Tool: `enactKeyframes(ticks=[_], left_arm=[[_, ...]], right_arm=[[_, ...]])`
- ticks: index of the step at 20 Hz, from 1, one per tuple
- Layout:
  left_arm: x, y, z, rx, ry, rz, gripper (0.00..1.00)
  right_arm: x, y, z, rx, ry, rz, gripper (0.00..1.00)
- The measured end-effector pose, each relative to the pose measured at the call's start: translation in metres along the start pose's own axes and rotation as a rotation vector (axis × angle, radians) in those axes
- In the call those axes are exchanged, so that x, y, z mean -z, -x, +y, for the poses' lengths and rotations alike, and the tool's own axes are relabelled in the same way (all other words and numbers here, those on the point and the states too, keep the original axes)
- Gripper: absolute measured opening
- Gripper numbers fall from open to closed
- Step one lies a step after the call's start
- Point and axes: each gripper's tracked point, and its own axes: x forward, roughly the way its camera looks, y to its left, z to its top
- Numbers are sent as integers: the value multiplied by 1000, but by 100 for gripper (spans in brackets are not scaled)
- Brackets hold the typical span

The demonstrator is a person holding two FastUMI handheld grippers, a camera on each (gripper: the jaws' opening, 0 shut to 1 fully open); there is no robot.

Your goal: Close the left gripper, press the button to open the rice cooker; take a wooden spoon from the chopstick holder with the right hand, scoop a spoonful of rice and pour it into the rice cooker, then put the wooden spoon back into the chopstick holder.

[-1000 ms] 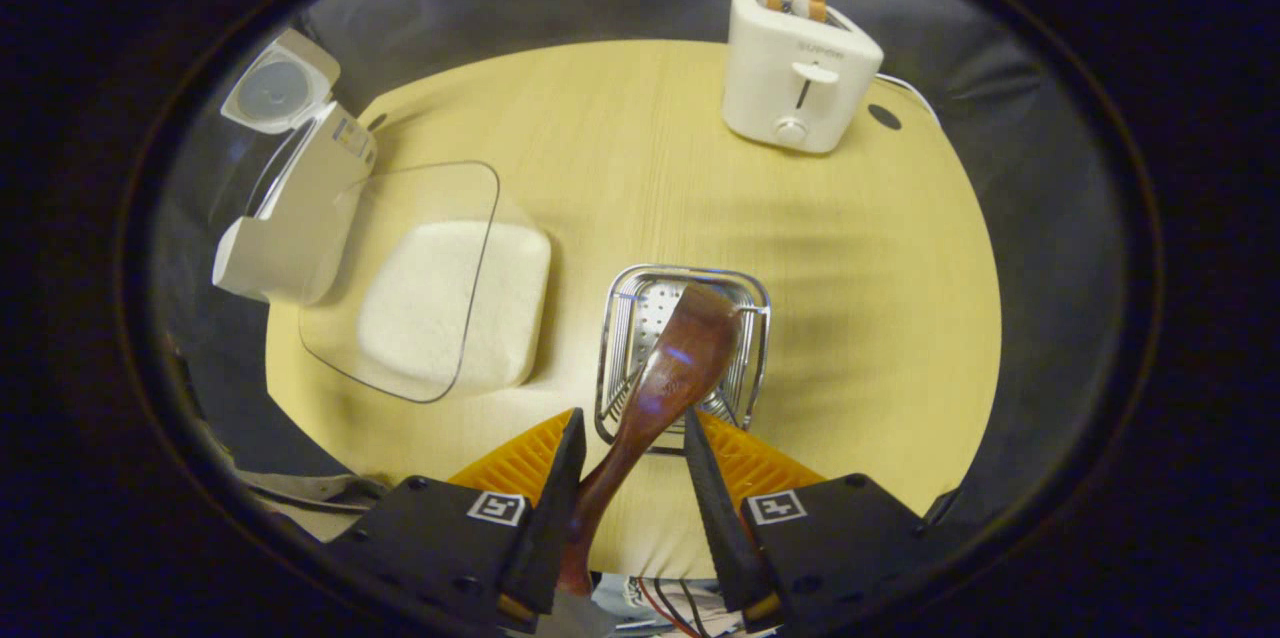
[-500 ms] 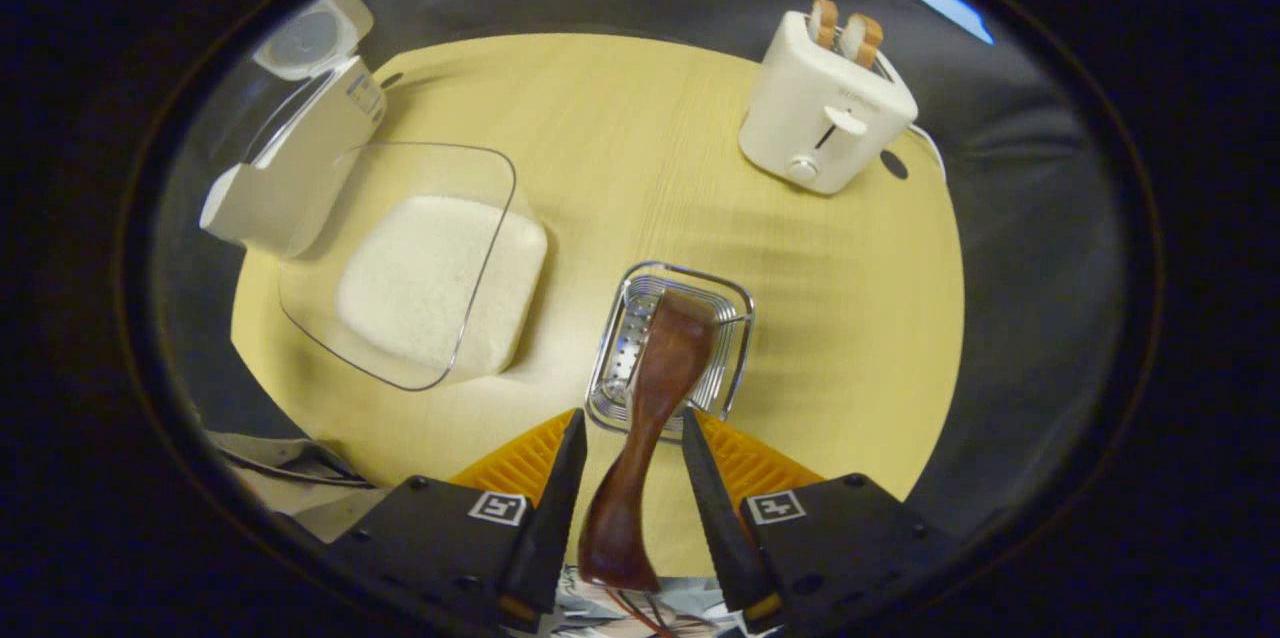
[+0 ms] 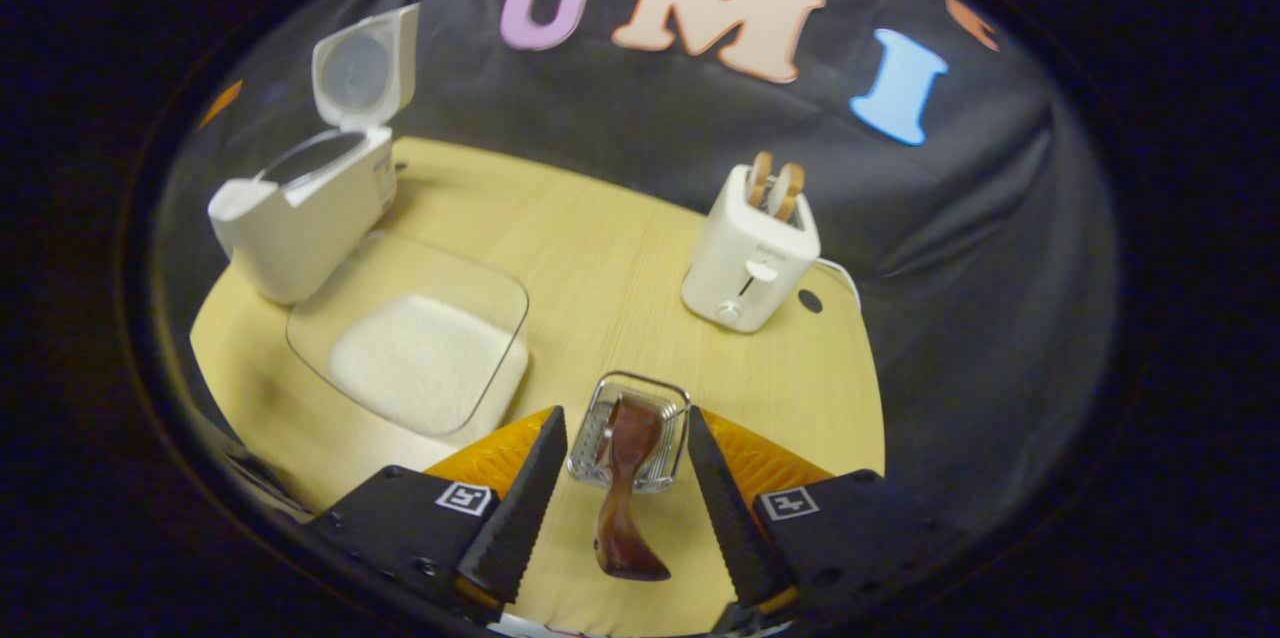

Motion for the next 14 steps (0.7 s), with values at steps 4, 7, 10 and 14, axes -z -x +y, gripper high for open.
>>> enactKeyframes(ticks=[4,7,10,14], left_arm=[[-14,-8,-31,87,-35,-25,89],[-22,-14,-53,142,-42,-43,90],[-22,-16,-73,193,-49,-32,93],[-26,-20,-90,238,-90,-16,90]], right_arm=[[18,18,-18,80,-170,-130,75],[25,24,-25,116,-316,-221,78],[34,22,-9,96,-408,-270,84],[42,0,3,96,-520,-301,89]])
